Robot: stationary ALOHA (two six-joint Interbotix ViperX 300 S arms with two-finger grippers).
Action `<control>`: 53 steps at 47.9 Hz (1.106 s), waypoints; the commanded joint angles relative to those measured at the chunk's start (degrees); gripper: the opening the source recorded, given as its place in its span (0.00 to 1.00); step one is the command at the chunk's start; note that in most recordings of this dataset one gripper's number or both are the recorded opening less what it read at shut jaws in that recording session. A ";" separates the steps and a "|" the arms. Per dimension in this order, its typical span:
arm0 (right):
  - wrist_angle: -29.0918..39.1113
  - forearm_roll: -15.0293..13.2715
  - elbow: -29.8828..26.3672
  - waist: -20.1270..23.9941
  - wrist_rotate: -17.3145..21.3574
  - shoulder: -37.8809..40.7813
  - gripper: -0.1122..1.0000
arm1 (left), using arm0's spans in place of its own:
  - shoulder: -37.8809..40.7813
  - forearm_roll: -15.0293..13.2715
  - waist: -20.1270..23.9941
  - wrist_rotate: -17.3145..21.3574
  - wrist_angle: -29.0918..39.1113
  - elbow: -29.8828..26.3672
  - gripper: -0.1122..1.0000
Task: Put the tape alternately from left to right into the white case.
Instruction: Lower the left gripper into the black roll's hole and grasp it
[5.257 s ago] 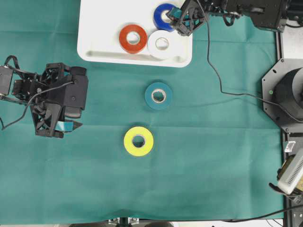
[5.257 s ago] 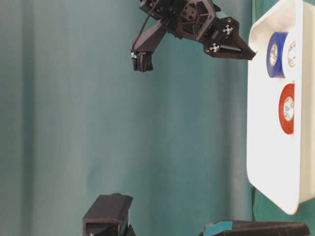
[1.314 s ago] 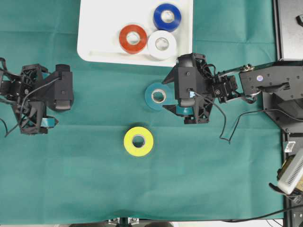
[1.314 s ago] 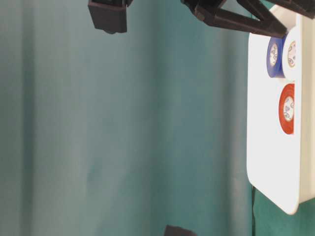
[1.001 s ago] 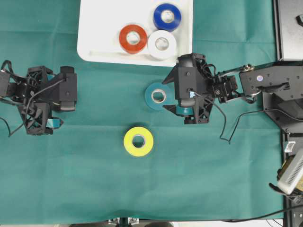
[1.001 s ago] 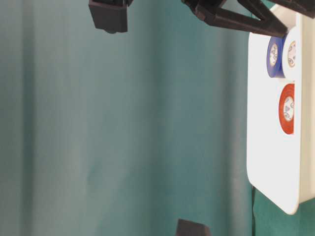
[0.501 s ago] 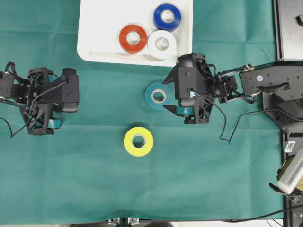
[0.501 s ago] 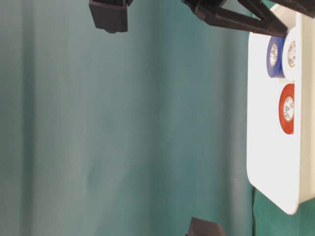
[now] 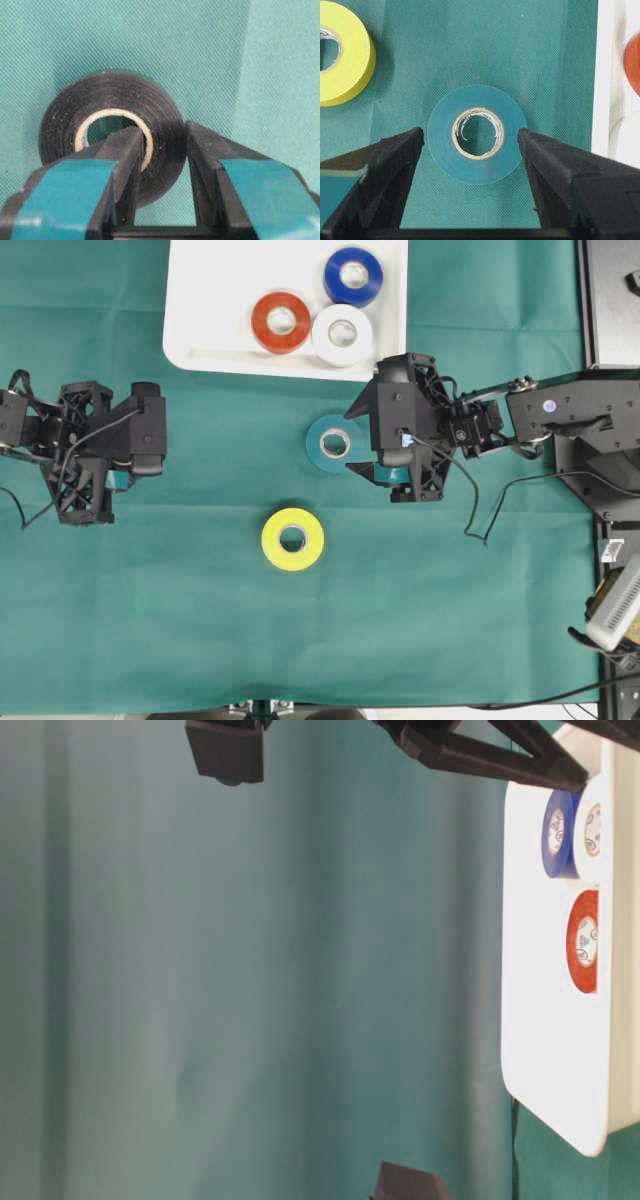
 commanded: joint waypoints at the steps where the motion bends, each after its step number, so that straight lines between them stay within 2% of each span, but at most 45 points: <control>1: -0.35 0.09 -0.53 0.18 0.09 -2.81 0.84 | -1.23 0.09 0.00 0.09 -0.18 -0.79 0.06; 15: -0.44 0.09 -0.53 0.18 0.18 -2.81 0.84 | -2.46 0.09 0.00 0.09 0.18 -1.23 0.06; 33: -0.44 0.18 -0.53 0.26 0.18 -2.90 0.84 | -9.84 0.09 -0.70 0.09 1.41 -3.96 0.06; 53: -0.44 0.18 -0.53 0.35 0.18 -2.90 0.84 | -9.23 0.09 -0.53 0.44 1.93 -4.92 0.06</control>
